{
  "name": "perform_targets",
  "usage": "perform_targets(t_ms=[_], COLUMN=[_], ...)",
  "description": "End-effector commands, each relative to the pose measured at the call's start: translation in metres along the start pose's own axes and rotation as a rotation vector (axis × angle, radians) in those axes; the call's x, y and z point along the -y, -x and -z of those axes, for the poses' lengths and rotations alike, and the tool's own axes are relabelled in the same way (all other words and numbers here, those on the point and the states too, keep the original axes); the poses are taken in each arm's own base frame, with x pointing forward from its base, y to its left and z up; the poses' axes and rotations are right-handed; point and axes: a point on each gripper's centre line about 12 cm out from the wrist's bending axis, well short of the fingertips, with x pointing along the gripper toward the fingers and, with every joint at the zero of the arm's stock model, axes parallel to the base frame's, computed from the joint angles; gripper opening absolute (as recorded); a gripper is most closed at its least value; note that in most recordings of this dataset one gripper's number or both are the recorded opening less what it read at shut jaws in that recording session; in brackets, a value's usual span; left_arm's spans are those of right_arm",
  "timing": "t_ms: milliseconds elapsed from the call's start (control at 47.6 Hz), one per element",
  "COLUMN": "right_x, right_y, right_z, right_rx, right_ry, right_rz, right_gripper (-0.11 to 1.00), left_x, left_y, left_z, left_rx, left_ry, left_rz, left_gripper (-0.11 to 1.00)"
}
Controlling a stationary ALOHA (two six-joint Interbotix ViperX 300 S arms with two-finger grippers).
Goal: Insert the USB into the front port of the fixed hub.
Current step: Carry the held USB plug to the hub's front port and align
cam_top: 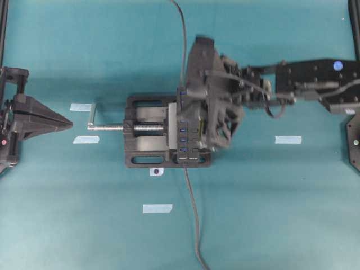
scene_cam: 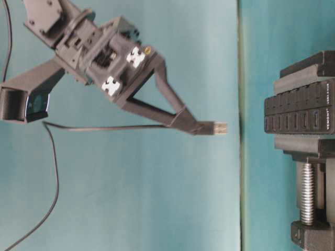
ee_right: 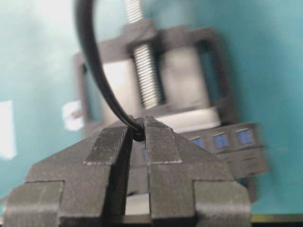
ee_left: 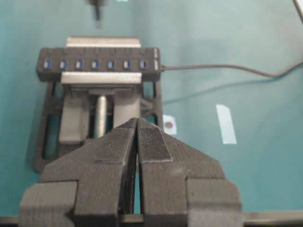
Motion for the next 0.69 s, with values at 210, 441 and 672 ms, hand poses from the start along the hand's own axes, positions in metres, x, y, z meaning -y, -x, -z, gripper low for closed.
perform_targets(t_ms=[210, 441, 672], right_x=[-0.022, -0.025, -0.029], right_y=[0.007, 0.003, -0.005], right_z=[0.002, 0.011, 0.022], right_rx=[0.1, 0.101, 0.068], right_ry=[0.025, 0.033, 0.046], right_rz=[-0.052, -0.061, -0.065], right_gripper=[0.05, 0.05, 0.05], left_x=[0.001, 0.001, 0.001], left_y=[0.001, 0.001, 0.0], left_z=[-0.01, -0.008, -0.007], left_rx=[0.029, 0.024, 0.021], left_ry=[0.0, 0.0, 0.0], left_rz=[0.005, 0.005, 0.005], left_gripper=[0.0, 0.0, 0.0])
